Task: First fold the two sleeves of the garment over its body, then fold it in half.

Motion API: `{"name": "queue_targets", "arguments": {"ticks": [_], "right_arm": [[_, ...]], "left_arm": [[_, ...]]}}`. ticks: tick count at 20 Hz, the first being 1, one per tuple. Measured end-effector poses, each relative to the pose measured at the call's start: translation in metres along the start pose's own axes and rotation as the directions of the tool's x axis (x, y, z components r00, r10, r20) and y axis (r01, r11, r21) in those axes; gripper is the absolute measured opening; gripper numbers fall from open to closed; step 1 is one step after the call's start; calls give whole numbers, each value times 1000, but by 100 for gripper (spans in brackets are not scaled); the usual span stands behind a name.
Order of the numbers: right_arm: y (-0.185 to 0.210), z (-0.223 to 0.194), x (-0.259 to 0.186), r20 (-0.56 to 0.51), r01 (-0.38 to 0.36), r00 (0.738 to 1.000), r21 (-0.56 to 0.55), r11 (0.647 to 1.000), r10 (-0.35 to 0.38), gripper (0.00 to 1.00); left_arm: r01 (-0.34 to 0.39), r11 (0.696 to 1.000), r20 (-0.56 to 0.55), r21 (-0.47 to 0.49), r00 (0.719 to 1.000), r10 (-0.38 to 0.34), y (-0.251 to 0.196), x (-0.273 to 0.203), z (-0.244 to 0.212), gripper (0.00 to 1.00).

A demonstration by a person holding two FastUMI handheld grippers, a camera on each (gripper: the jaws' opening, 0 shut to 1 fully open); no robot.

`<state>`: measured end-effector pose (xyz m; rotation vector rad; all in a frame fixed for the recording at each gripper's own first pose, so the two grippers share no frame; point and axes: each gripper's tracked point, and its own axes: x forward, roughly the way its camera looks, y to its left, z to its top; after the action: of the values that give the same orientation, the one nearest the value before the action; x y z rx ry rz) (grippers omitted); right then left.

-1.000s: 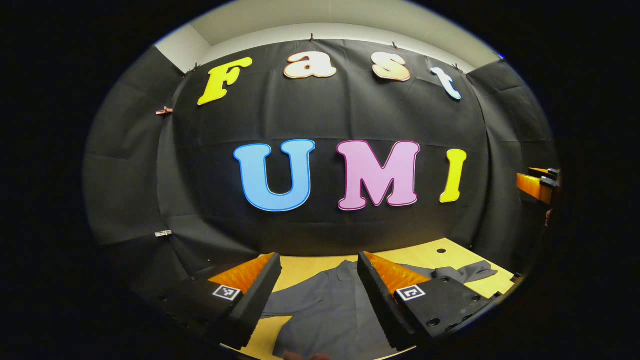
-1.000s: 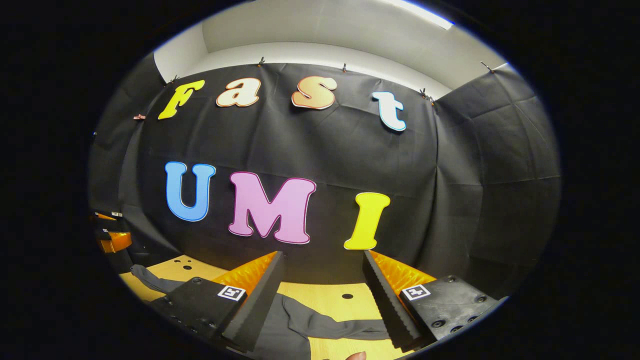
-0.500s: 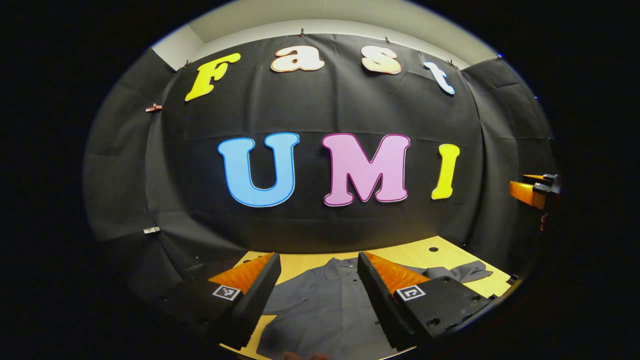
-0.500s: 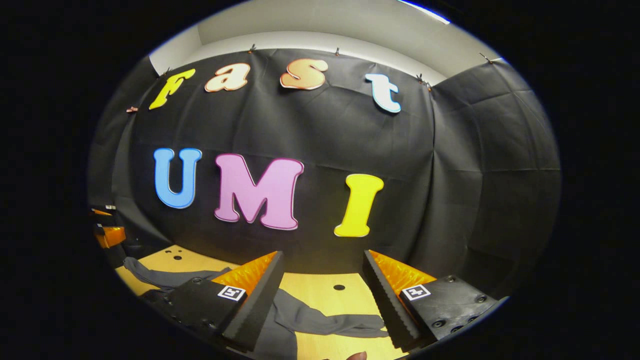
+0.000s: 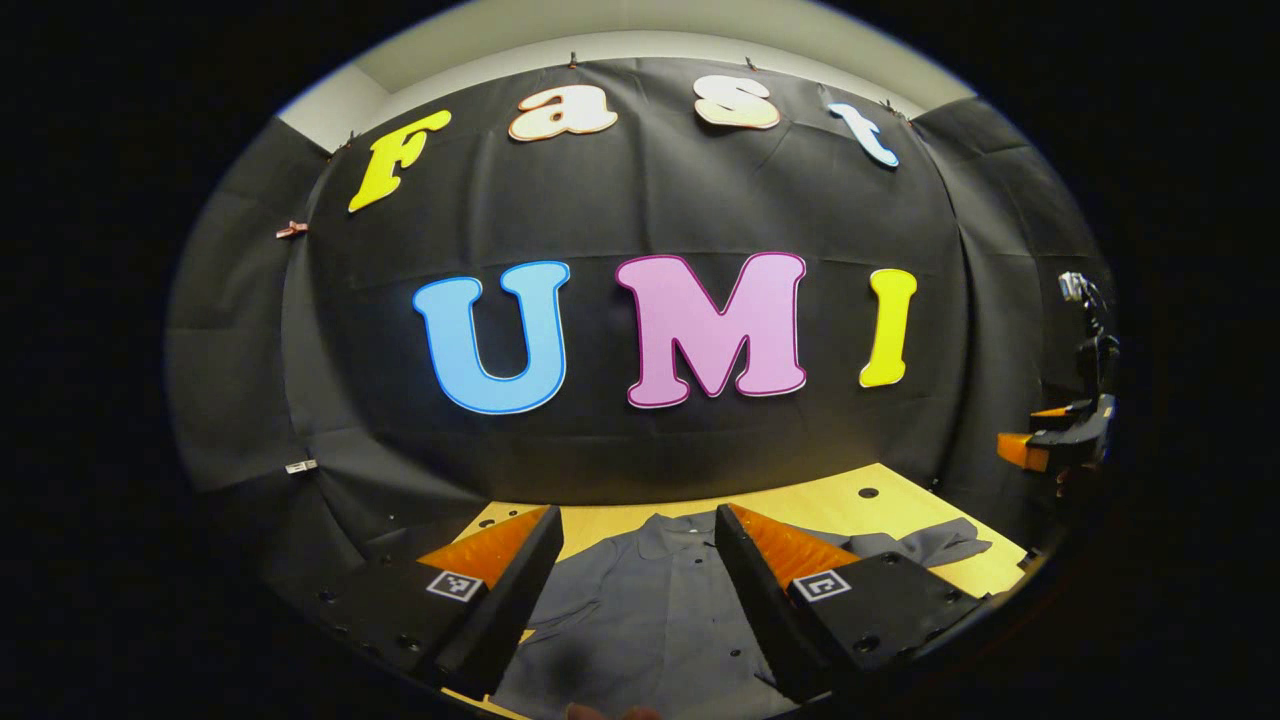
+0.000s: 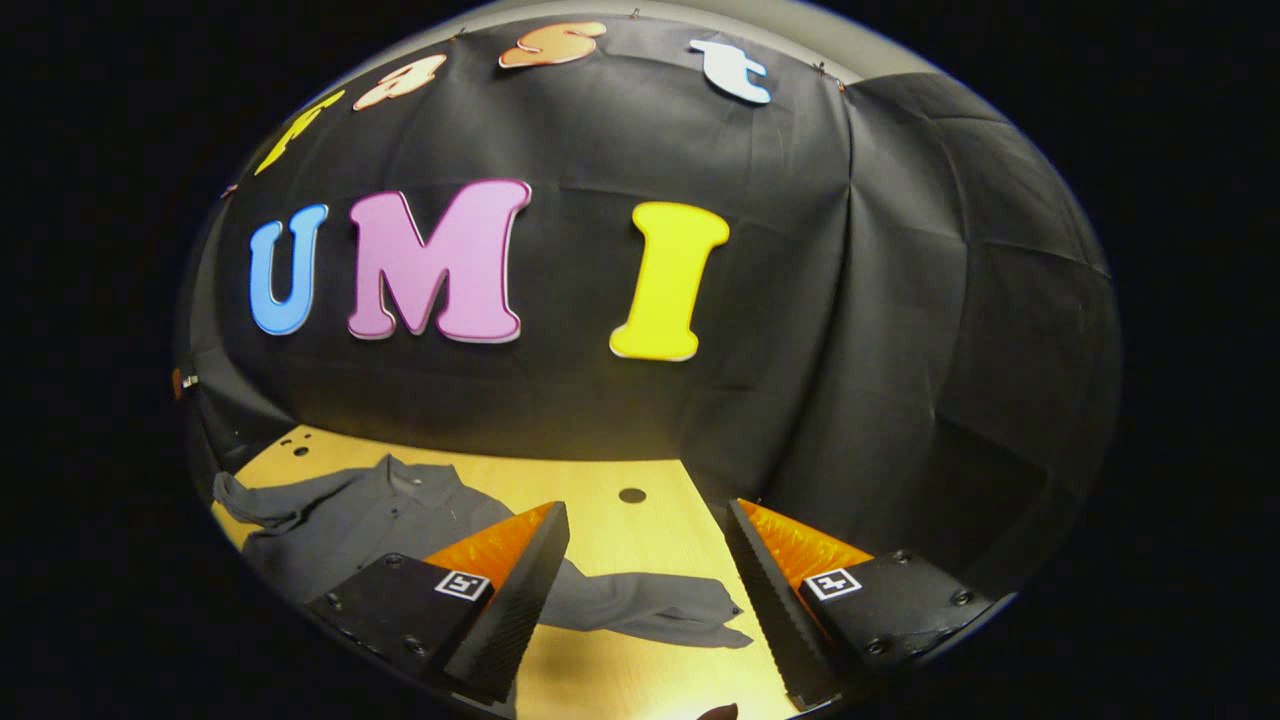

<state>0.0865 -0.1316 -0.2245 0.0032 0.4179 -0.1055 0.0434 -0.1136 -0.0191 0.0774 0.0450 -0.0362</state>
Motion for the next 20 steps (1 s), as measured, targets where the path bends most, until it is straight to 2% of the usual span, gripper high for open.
{"name": "queue_targets", "arguments": {"ticks": [4, 10, 15, 20], "right_arm": [[-29, -67, 46, -120, 3, 993, 18, 1000, 0, 98], [-65, -155, 97, -287, 28, 958, 42, 999, -15, 98], [-76, -202, 129, -380, 48, 925, 40, 998, -30, 98], [-77, -241, 139, -454, 37, 891, 35, 999, -17, 98]], "left_arm": [[-26, 1000, -18, 4, 999, 26, -16, 5, -1, 97], [-99, 995, -50, 33, 994, 100, -21, -2, -8, 97], [-151, 988, -82, 25, 985, 153, -14, -11, -17, 98], [-221, 975, -126, 5, 967, 219, 11, -20, -22, 98]]}}
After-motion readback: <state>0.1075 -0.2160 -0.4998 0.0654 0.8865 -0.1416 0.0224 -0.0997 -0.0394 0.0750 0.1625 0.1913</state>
